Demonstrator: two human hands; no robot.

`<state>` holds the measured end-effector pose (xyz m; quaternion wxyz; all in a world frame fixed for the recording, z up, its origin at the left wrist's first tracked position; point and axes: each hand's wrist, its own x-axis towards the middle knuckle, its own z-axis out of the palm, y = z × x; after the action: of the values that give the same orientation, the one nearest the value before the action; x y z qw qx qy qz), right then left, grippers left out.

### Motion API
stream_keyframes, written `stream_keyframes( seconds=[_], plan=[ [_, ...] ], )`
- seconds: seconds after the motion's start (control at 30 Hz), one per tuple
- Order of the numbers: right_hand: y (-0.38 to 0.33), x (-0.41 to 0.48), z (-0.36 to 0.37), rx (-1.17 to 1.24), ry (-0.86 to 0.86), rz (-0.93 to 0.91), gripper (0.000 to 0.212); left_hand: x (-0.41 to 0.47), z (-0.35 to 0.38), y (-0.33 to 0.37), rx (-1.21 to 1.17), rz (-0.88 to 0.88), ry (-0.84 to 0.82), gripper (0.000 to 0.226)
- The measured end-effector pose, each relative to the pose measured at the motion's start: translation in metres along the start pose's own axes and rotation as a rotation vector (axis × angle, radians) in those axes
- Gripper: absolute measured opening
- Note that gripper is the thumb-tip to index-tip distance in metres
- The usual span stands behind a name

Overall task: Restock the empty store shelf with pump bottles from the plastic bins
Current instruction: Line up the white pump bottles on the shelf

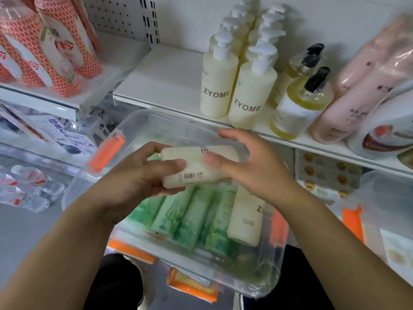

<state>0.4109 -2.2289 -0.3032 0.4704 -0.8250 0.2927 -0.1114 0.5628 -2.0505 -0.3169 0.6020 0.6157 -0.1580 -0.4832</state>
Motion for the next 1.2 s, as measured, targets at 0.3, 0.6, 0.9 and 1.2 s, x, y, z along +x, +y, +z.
stream_keyframes(
  seconds=[0.3, 0.6, 0.9, 1.2],
  plan=[
    [-0.012, 0.013, -0.017, 0.601, -0.022, 0.44, 0.068, -0.008, 0.004, -0.001, 0.05, 0.285, -0.006, 0.067],
    [-0.057, 0.011, -0.011, 0.38, 0.168, 0.145, 0.043, -0.002, -0.004, 0.015, 0.12, 0.304, 0.141, 0.064],
    [-0.138, 0.058, 0.002, -0.276, 0.215, -0.32, 0.059, 0.002, -0.029, 0.026, 0.231, 0.257, 0.687, 0.034],
    [-0.179, 0.178, -0.009, -0.56, 0.117, -0.228, 0.064, 0.034, -0.039, 0.03, 0.613, 0.253, 0.767, 0.062]
  ],
)
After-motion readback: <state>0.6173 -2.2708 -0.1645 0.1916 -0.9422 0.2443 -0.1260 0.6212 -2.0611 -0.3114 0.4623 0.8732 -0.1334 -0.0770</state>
